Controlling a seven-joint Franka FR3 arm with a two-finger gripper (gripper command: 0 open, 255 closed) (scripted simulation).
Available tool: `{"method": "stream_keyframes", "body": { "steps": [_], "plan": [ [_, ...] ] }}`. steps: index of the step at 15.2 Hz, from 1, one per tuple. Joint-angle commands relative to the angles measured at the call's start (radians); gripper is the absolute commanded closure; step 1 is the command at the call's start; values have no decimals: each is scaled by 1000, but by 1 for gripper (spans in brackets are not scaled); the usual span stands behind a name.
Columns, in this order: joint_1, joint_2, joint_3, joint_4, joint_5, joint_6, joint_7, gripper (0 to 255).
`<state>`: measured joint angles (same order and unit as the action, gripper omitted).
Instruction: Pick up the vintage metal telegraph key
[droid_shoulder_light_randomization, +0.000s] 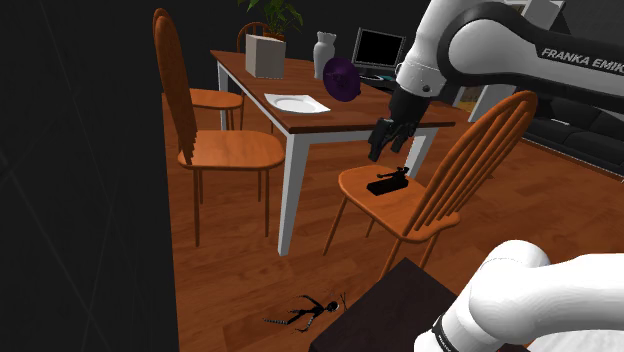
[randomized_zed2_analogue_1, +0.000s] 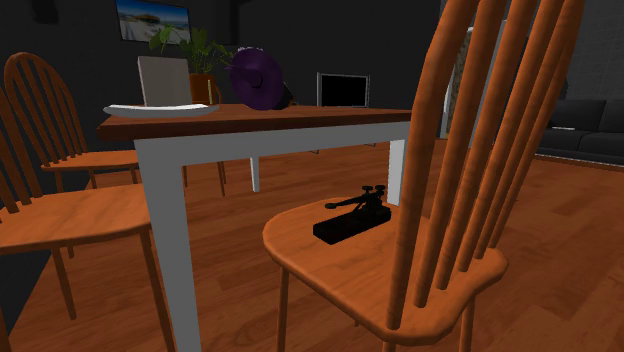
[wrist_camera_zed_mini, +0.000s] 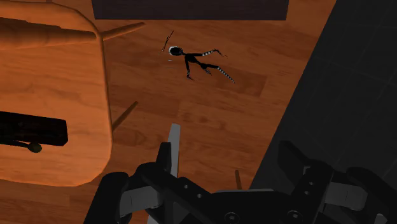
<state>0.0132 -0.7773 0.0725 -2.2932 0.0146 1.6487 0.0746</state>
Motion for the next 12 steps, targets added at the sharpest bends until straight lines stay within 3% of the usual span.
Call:
{"method": "stream_keyframes", "body": {
  "steps": [1, 12],
  "plan": [
    [0, 0, 0, 0, 0, 0, 0, 0],
    [-42, 47, -260, -103, -139, 159, -349, 0]
  ]
}}
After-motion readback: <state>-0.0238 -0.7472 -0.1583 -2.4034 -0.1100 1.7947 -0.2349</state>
